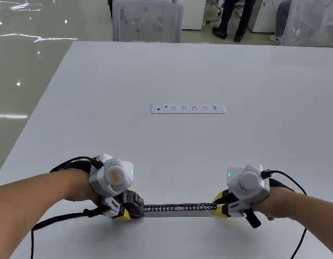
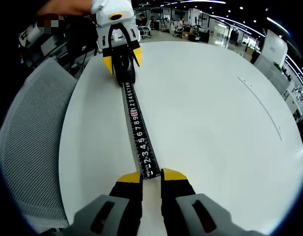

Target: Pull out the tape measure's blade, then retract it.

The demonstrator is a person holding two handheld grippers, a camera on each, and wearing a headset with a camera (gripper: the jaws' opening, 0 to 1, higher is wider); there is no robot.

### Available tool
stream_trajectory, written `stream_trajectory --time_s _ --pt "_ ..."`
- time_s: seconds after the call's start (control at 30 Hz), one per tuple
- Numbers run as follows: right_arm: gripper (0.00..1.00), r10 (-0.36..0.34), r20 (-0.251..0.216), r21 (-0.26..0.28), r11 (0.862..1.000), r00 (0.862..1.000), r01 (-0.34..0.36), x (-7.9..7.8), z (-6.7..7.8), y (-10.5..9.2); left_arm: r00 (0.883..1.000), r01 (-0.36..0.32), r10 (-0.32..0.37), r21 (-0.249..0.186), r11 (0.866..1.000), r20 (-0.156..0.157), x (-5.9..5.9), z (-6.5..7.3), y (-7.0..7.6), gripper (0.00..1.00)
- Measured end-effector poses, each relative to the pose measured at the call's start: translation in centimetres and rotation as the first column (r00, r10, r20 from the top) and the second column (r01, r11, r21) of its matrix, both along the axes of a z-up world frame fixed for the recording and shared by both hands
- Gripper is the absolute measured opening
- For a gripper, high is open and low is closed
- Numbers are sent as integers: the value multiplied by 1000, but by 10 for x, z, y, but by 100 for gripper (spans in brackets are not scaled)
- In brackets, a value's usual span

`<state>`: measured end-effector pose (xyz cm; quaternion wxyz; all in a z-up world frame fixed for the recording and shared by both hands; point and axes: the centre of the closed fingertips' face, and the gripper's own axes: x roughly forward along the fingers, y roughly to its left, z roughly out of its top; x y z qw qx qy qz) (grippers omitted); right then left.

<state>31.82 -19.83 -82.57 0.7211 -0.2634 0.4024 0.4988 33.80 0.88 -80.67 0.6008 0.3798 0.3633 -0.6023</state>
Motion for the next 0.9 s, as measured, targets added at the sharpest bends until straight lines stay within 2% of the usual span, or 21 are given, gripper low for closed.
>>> stream_trajectory --time_s 0.9 --pt "11 -24 -2 -12 1000 1000 24 -3 1 -20 1000 -4 4 -6 1000 2 0 0 -1 36"
